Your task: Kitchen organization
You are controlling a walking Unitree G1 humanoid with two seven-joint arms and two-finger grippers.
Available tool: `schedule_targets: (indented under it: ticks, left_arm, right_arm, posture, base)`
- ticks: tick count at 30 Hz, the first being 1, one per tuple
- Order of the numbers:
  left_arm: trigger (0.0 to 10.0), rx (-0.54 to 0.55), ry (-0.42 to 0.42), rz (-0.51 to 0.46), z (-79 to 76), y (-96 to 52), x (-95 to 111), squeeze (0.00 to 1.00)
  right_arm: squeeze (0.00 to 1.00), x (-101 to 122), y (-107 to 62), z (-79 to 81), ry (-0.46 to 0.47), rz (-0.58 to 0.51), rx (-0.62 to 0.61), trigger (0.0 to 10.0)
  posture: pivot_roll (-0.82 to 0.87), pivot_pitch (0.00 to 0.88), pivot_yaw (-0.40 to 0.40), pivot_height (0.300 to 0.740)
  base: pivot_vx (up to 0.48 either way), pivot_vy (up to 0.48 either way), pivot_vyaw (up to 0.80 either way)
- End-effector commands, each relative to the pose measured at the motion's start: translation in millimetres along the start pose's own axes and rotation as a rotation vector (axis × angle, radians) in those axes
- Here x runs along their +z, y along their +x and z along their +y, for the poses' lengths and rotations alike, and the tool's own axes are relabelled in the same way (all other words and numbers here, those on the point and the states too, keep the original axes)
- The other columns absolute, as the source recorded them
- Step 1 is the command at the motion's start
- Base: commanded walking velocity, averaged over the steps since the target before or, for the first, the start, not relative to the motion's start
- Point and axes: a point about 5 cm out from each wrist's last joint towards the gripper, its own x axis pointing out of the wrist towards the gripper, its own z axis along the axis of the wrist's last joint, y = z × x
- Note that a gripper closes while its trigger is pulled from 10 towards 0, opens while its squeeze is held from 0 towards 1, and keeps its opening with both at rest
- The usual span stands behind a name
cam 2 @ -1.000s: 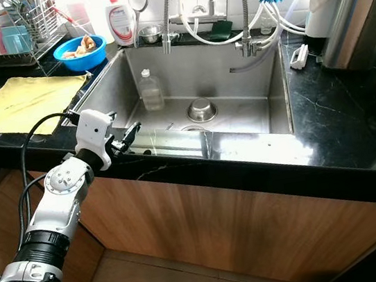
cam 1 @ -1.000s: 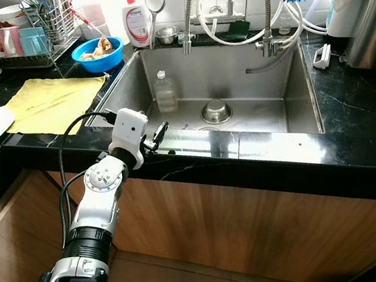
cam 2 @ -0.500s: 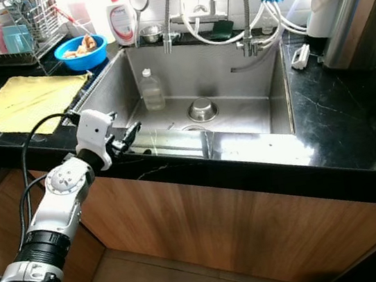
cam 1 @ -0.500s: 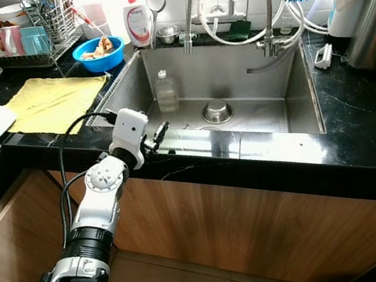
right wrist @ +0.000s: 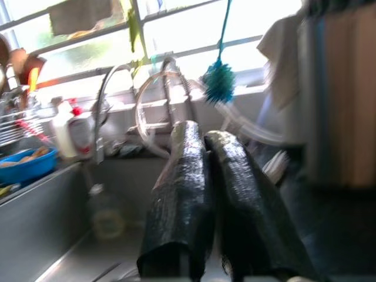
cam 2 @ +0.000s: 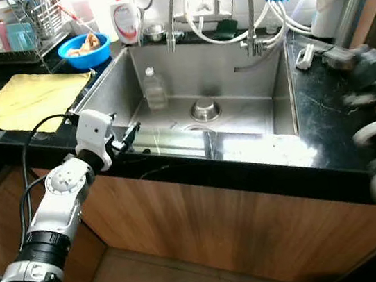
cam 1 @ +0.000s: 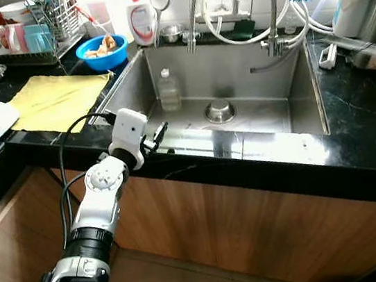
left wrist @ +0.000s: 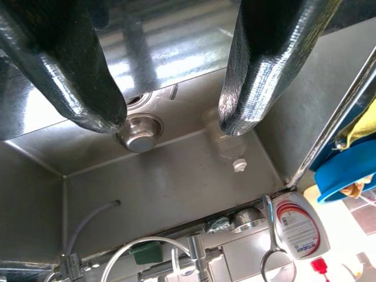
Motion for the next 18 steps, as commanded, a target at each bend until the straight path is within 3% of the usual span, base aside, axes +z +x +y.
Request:
schedule_targets:
  ticks: [1,3,5,9,10,14,15,18]
  left_arm:
    - [10.0,-0.002,-0.002,-0.005,2.5,3.0,5,0.0]
    - [10.0,-0.006,-0.009,-0.005,2.3,3.5,7,0.0]
    - [10.0,0.003,-0.115,-0.017,3.2,5.5,13,0.0]
    - [10.0,-0.023,-0.477,-0.074,1.5,11.8,30,0.0]
    - [10.0,-0.061,-0.617,-0.116,-1.8,14.8,40,0.0]
    - [10.0,-0.105,-0.686,-0.156,-7.0,16.4,49,0.0]
    - [10.0,-0.135,-0.747,-0.174,-14.4,17.5,54,0.0]
    - [10.0,-0.184,-0.826,-0.187,-27.4,18.5,59,0.0]
  right_arm:
    - [0.0,-3,-3.7,6.3,0.027,0.007,0.044,10.0]
    - [0.0,-6,-6.6,9.0,0.051,0.011,0.062,10.0]
    - [0.0,-7,-12.1,15.6,0.107,-0.005,0.112,10.0]
    - [0.0,-2,-19.6,28.1,0.182,-0.064,0.213,10.0]
    - [0.0,1,-20.6,27.1,0.22,-0.1,0.207,10.0]
    - [0.0,2,-20.7,24.1,0.259,-0.122,0.181,10.0]
    - [0.0,2,-21.9,24.5,0.285,-0.135,0.191,10.0]
    - [0.0,4,-26.8,32.7,0.331,-0.157,0.256,10.0]
  posture:
    - [0.0,0.017,0.025,0.74]
    - [0.0,0.015,0.025,0.74]
    - [0.0,0.013,0.027,0.74]
    - [0.0,0.001,0.029,0.74]
    - [0.0,0.0,0.03,0.74]
    - [0.0,0.0,0.033,0.74]
    - [-0.01,0.0,0.035,0.74]
    - [-0.02,0.0,0.038,0.74]
  base:
    - [0.0,0.0,0.0]
    - [0.0,0.0,0.0]
    - [0.0,0.0,0.0]
    - [0.0,0.0,0.0]
    - [0.0,0.0,0.0]
    - [0.0,0.0,0.0]
    - [0.0,0.0,0.0]
    - [0.0,0.0,0.0]
